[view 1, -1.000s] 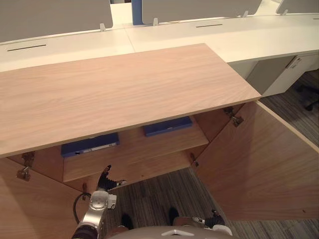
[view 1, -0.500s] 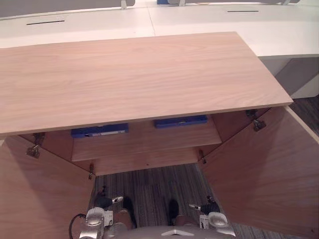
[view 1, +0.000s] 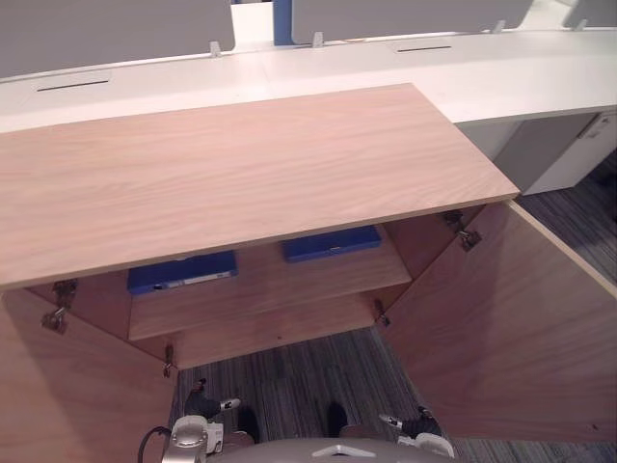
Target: Walk over to the cabinet, pick up the folder, carry it to the office cabinet, place the folder inside the office cabinet, then close the office cabinet door
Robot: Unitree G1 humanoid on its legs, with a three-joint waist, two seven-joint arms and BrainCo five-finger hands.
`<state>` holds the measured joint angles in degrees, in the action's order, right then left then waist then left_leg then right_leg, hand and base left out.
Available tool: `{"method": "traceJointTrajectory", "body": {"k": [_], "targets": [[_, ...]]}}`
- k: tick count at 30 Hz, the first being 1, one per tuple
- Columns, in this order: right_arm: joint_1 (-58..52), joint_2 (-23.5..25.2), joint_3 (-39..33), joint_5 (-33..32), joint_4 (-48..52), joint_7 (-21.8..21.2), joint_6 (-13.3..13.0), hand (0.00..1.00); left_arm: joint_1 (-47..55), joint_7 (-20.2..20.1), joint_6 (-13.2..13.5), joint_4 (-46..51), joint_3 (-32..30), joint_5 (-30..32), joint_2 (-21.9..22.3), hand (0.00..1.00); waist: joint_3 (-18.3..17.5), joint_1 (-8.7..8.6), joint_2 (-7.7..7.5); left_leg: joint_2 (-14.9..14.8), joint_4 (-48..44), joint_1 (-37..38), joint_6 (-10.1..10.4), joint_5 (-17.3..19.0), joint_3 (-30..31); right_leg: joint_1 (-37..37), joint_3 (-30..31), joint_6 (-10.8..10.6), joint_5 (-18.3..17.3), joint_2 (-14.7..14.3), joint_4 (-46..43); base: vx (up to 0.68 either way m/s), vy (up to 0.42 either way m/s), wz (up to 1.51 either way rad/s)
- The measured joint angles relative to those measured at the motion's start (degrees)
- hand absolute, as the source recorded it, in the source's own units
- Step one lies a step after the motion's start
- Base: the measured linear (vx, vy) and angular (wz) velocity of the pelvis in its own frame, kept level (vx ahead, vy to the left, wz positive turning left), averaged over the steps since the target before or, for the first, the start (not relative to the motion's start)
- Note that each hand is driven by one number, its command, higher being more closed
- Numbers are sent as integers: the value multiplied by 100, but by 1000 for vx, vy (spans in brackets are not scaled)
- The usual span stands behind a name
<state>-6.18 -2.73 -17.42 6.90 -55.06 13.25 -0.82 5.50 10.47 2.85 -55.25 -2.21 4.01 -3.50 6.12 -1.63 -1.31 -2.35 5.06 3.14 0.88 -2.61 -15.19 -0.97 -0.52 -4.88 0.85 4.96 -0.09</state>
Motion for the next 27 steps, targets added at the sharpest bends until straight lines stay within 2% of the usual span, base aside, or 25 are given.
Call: {"method": "traceJointTrajectory", "body": {"k": [3,5,7,11,13,15,19,21,24,27], "targets": [[-15,12,-154,-3,32,7,11,0,-10,-2,-11,-2,-15,28,-2,0,-6,-3,3,-11,-35,97,17,83,-190,15,193,-5,80,-46,26,78,5,-36],[-80,8,-244,-2,458,43,76,0,-15,-2,-43,15,-59,65,-7,0,-14,-7,23,-22,-37,179,-6,112,-321,24,343,-3,88,-79,35,73,5,-41],[-381,-18,-326,22,1888,153,105,0,98,-5,-49,87,-136,79,-61,0,-46,-91,69,-36,-39,309,-6,218,-548,16,573,0,90,-126,31,75,8,-52],[-694,-276,-400,258,3827,205,44,0,274,-27,-46,442,-190,169,-164,0,-79,-233,86,-34,-41,437,7,317,-778,-3,812,-4,88,-163,3,35,9,-40],[-719,-392,-576,413,4639,204,-67,0,291,-68,-39,520,-163,184,-239,0,-90,-250,78,-37,-41,533,6,380,-928,-11,968,-20,75,-196,-48,-2,8,-41],[-712,-512,-632,608,5478,194,-142,0,389,-75,-36,521,-114,186,-259,0,-160,-341,50,-36,-41,628,73,500,-1156,-57,1188,-43,49,-235,-102,-15,4,-48],[-647,-510,-636,716,6446,189,-312,0,524,-226,-33,564,283,228,-233,0,-209,-446,39,-19,-41,736,85,624,-1582,-235,1651,-62,44,-326,-199,-13,-10,-68],[-652,-510,-640,815,7006,211,-343,0,529,-422,230,588,582,310,-243,0,-213,-540,37,14,-41,761,93,679,-1836,-347,1911,-100,67,-366,-218,5,-27,-55],[-637,-519,-733,998,7558,248,-676,0,474,-495,387,575,753,381,-201,0,-215,-670,33,58,-42,797,36,703,-2033,-404,2127,-130,91,-401,-219,16,-30,-41],[-576,-654,-1019,1159,7695,468,-848,0,414,-490,449,543,798,494,-223,0,-204,-778,-37,44,-247,766,-6,847,-2107,-421,2204,-152,112,-393,-226,25,-56,-25]]}}
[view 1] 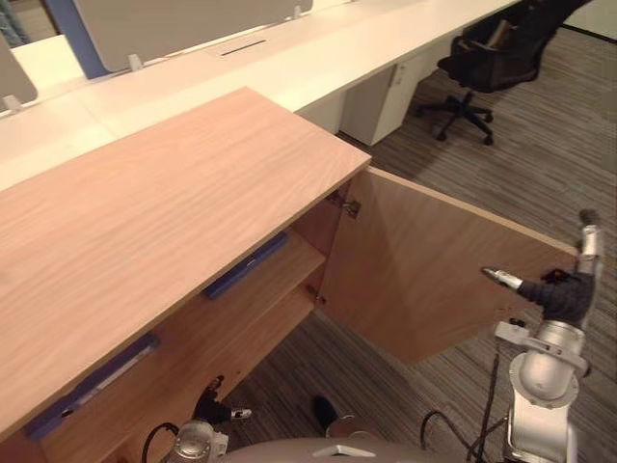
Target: Walk over to the cabinet, pick up the folder, carry it to the office cabinet, place the folder inside the office cabinet, then close the office cabinet door
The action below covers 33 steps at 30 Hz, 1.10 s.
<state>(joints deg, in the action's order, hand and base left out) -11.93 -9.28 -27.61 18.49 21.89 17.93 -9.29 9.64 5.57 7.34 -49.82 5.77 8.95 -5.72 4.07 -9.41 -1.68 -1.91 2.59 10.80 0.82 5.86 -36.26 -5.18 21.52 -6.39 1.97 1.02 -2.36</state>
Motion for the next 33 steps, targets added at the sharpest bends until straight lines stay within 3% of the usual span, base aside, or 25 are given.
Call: {"method": "traceJointTrajectory", "body": {"k": [3,9,16,21,29,33], "targets": [[127,-408,-281,120,-136,146,-14,0,41,-19,5,-77,67,104,10,0,-9,-20,19,-67,-412,-103,-33,265,7,27,20,-3,2,46,-3,25,-79,-10],[394,-1541,-465,51,-1619,193,145,0,79,-111,-45,-145,54,376,2,0,-50,-46,91,10,-675,-389,-122,419,111,-115,-23,-47,35,210,-8,-17,-43,7],[427,-3191,-425,-361,-2988,-301,233,0,143,-232,-65,-137,113,376,-53,0,-97,-101,170,28,-951,-604,-102,504,342,-121,-324,-1,1,339,13,-9,-34,16],[453,-4387,139,-462,-3767,-803,220,0,191,-282,-56,-74,200,376,-73,0,-145,-114,167,32,-967,-658,-68,523,409,-123,-407,74,-49,365,92,-25,-44,6],[602,-5017,1034,-463,-4468,-1376,140,0,238,-344,-27,-25,364,372,-156,0,-317,-124,100,-53,-1162,-842,-140,564,639,-80,-666,62,19,376,154,22,-42,13],[555,-5212,1607,-465,-4857,-1739,56,0,236,-387,16,35,458,373,-191,0,-332,-32,93,-76,-1187,-871,-146,574,689,-57,-786,68,51,373,187,8,-31,5]]}}
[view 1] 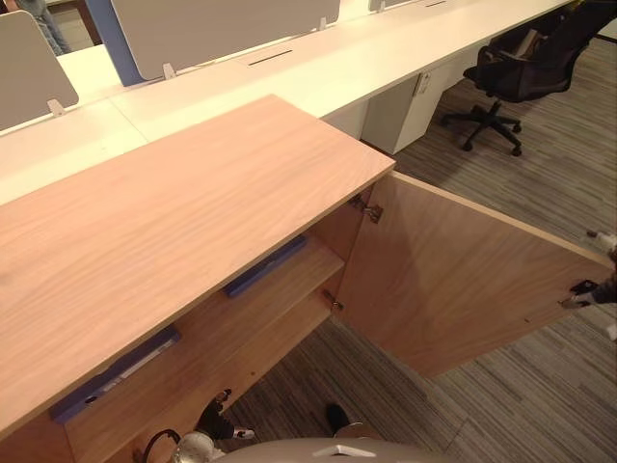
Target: Walk over to the cabinet, pick up the folder, carry it to the office cabinet, place the folder inside the office cabinet, then close the office cabinet door
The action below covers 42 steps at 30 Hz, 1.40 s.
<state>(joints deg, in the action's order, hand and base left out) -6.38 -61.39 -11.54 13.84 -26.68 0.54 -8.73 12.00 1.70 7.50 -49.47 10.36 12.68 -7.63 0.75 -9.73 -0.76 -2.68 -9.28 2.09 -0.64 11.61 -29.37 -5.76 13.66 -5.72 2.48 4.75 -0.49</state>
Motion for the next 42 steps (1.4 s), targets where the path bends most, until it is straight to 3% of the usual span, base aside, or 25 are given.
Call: {"method": "traceJointTrajectory", "body": {"k": [14,21,31,36,42], "targets": [[327,-111,392,7,-580,-184,16,0,-9,-105,1,173,92,-4,-79,0,-5,192,-55,-41,-219,-172,-30,45,118,-3,-92,61,7,23,99,-33,-27,3],[-62,-109,434,-148,104,-522,9,0,-8,-124,-1,225,48,1,-133,0,25,198,-150,-105,-276,-195,-30,47,199,72,-179,-1,84,-9,129,-1,-34,5],[-1279,116,225,-1746,1866,-1218,164,0,-18,-342,-11,362,-24,251,-395,0,74,188,-463,-208,-442,-193,37,95,231,124,-191,61,43,-70,127,-38,-31,0],[-1813,529,282,-2658,2835,-1644,172,0,-108,-386,-11,362,-19,343,-482,0,76,180,-561,-228,-476,-212,34,93,267,124,-231,81,31,-84,104,-33,-34,2],[-1976,1169,587,-3076,3551,-1812,174,0,-267,-457,-10,344,-6,456,-582,0,125,183,-629,-250,-625,-401,25,93,520,120,-482,122,6,-61,77,-33,-28,20]]}}
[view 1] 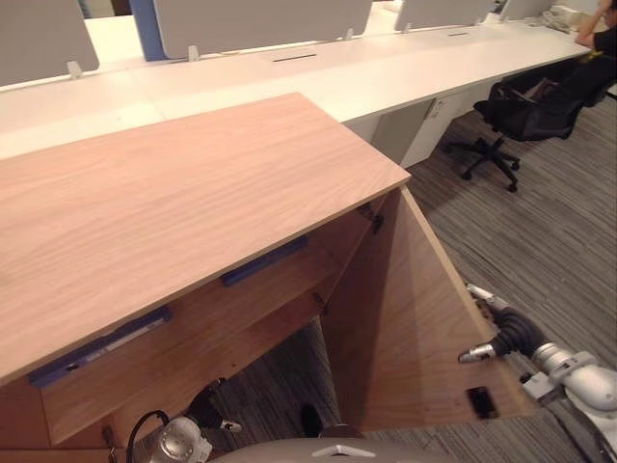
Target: Walk over to the cabinet, pick up the folder, carry it to the office cabinet, place the folder inside the office cabinet, then close the office cabinet door
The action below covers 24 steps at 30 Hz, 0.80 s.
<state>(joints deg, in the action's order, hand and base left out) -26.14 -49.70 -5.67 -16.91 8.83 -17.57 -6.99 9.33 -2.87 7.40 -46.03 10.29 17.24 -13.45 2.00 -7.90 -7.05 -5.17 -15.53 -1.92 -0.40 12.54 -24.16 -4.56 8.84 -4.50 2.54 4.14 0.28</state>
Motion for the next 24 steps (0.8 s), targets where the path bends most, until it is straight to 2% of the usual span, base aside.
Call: {"method": "traceJointTrajectory", "body": {"k": [3,5,11,13,15,24], "targets": [[142,497,161,-121,189,9,3,0,-122,-5,0,-31,15,131,-47,0,58,42,-49,-5,-42,-136,-22,-14,160,-22,-165,25,-14,19,-25,-45,-31,28],[345,672,210,-143,140,131,89,0,-210,-4,0,-79,84,216,-33,0,75,59,-33,35,-42,-210,-49,-33,228,-42,-228,69,-15,59,-40,-36,4,21],[635,1368,286,-194,18,644,227,0,-516,14,-6,-251,115,308,-83,0,119,37,-7,252,-20,-464,-180,-161,752,-70,-660,24,-50,237,-143,-59,26,40],[962,1575,345,-188,-262,777,228,0,-581,18,-6,-251,115,309,-83,0,134,71,-9,326,4,-550,-202,-244,966,-73,-813,10,-67,282,-161,-80,7,47],[1321,1754,360,-185,-566,906,229,0,-642,56,-6,-247,110,309,-80,0,206,175,-8,449,85,-629,-225,-382,1295,-44,-989,-1,-77,343,-172,-66,-1,51],[2551,2213,493,-165,-1827,1522,219,0,-634,210,-57,-246,88,255,-83,0,286,333,15,701,652,-786,-275,-947,1833,-85,-1286,-36,-103,436,-167,-57,-4,35]]}}
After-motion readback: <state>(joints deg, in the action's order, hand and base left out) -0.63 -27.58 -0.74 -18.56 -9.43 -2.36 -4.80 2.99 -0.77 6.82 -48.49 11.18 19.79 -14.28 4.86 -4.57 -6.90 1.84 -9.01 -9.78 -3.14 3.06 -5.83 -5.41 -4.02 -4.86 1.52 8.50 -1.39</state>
